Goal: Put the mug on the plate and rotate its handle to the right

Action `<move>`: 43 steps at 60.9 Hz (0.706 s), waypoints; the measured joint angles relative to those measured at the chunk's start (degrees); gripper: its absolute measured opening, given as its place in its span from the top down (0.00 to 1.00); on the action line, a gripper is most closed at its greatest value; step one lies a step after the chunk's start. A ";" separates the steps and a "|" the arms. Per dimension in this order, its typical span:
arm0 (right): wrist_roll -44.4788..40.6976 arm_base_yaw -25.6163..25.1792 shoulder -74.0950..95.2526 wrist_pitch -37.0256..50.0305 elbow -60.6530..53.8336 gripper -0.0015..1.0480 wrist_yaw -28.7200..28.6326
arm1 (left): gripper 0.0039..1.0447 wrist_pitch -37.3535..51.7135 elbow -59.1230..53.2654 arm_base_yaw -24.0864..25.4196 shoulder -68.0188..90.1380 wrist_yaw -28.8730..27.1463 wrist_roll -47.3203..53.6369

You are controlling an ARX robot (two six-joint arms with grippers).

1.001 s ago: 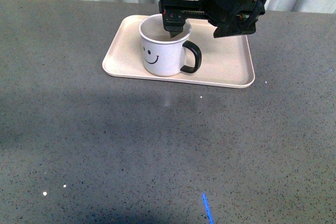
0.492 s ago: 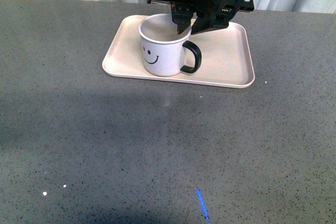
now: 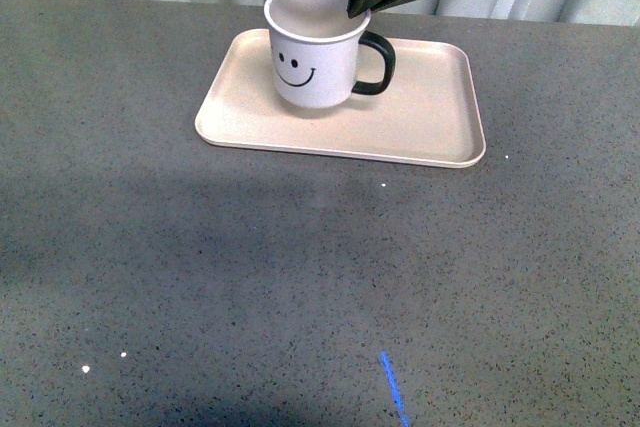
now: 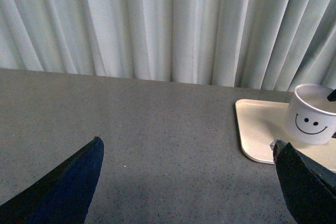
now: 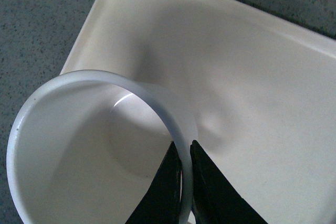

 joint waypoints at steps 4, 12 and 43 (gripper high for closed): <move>-4.79 -1.53 0.57 -1.22 1.38 0.98 -3.28 | 0.09 0.00 0.00 0.00 0.00 0.00 0.00; -10.36 -3.34 2.43 -2.69 2.03 0.98 -6.58 | 0.09 0.00 0.00 0.00 0.00 0.00 0.00; -18.05 -4.24 4.24 -2.93 2.03 0.83 -7.76 | 0.09 0.00 0.00 0.00 0.00 0.00 0.00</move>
